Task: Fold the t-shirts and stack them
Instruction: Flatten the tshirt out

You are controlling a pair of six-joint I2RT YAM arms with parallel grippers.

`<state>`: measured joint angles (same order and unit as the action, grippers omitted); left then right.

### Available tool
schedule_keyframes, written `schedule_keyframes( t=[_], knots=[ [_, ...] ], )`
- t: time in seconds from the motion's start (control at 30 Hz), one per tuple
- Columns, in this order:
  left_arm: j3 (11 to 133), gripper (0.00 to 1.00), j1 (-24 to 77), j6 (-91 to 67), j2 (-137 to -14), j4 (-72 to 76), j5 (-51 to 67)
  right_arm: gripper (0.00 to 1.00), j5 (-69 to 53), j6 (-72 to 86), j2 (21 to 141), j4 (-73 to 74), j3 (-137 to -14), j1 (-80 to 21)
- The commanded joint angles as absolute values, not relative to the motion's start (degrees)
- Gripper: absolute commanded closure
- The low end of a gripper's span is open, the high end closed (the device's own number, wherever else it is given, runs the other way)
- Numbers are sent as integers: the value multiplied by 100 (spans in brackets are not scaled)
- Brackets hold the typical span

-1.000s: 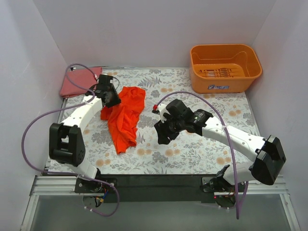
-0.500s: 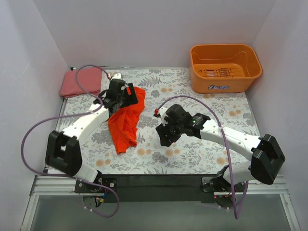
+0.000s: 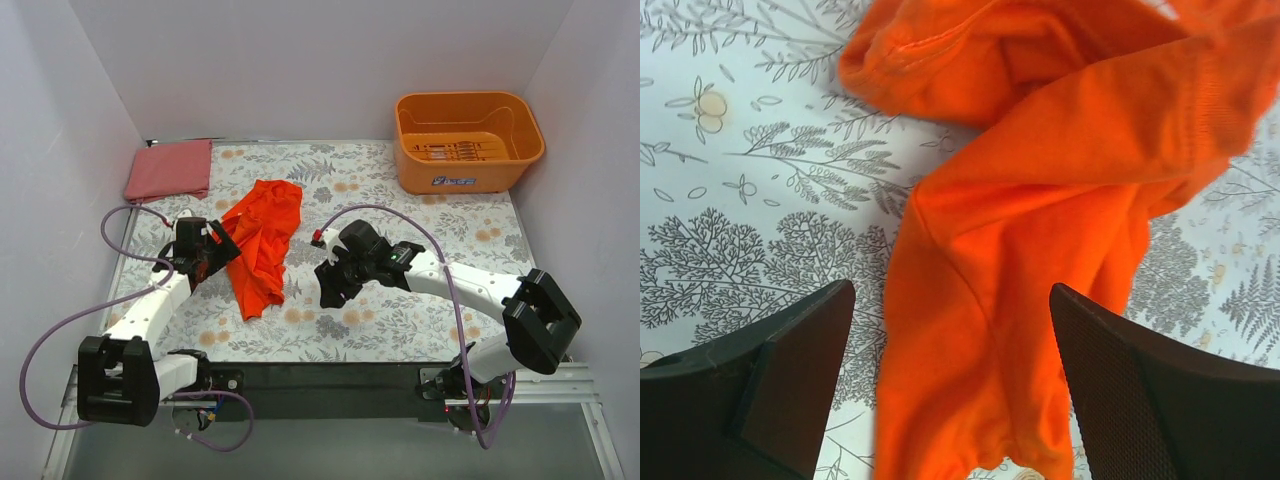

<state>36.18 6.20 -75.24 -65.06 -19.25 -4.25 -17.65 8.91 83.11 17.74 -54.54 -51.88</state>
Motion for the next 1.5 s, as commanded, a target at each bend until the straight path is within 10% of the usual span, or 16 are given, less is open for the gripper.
schedule_keyframes(
  t=[0.0,0.3,0.57,0.97,1.47],
  knots=[
    [3595,24,449,-7514,-6714,-1600,-9,41,-2135,967,8314,1328,-5327,-5212],
    [3946,47,404,-7524,-7505,-1406,466,41,-2232,1011,8227,1160,-5089,-5212],
    [4156,100,570,-7497,-7357,-1686,221,41,-2197,993,8104,1169,-4966,-5212],
    [5519,100,3546,-8147,-7565,-3085,-1221,41,-740,1160,7270,1169,-4641,-5159],
    [6646,39,4958,-8147,-8350,-2197,-1133,38,1866,1873,4331,835,-3208,-5054]
  ],
)
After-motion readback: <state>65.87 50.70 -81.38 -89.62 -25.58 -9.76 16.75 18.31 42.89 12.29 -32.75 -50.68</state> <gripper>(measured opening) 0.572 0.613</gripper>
